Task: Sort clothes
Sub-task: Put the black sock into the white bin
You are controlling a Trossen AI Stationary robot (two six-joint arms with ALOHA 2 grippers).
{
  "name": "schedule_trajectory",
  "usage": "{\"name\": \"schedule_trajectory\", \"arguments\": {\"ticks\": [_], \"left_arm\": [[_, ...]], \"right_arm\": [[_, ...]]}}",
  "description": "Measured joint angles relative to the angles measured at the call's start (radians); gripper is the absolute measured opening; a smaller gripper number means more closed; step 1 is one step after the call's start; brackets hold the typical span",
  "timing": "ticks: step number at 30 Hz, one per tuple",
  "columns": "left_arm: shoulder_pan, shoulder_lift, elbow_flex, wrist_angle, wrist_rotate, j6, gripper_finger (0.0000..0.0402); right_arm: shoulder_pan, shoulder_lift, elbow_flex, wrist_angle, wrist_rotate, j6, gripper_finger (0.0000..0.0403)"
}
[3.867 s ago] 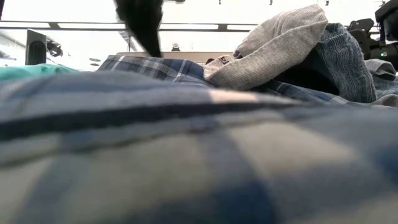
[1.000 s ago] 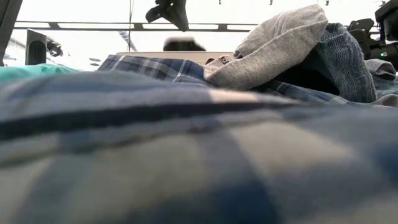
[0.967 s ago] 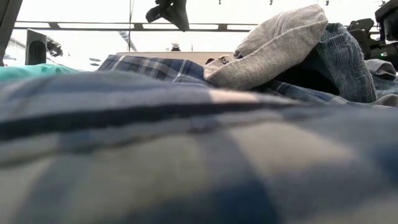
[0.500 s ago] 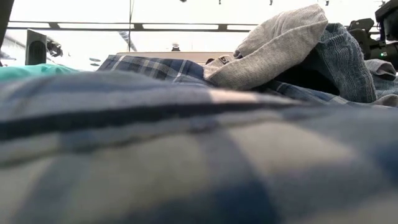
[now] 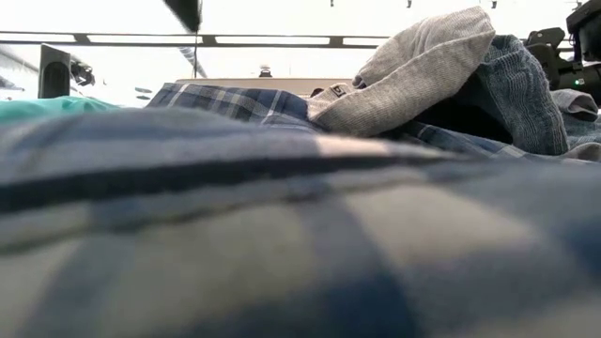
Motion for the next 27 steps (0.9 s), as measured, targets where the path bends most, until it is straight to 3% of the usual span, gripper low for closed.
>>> {"name": "schedule_trajectory", "arguments": {"ticks": [5, 12, 18, 21, 24, 27], "left_arm": [[-0.088, 0.000, -0.166, 0.077, 0.044, -0.161, 0.0104], [-0.151, 0.000, -0.365, 0.306, 0.117, -0.270, 0.0104], [-0.172, 0.000, -0.480, 0.487, 0.189, -0.322, 0.0104], [-0.176, 0.000, -0.515, 0.501, 0.222, -0.367, 0.0102], [-0.176, 0.000, -0.527, 0.478, 0.250, -0.399, 0.0075], [-0.176, 0.000, -0.511, 0.437, 0.256, -0.396, 0.0017]], "right_arm": [[0.000, 0.000, 0.000, 0.000, 0.000, 0.000, 0.0142], [0.000, 0.000, 0.000, 0.000, 0.000, 0.000, 0.0142], [0.000, 0.000, 0.000, 0.000, 0.000, 0.000, 0.0142], [0.000, 0.000, 0.000, 0.000, 0.000, 0.000, 0.0142], [0.000, 0.000, 0.000, 0.000, 0.000, 0.000, 0.0142], [0.000, 0.000, 0.000, 0.000, 0.000, 0.000, 0.0142]]}}
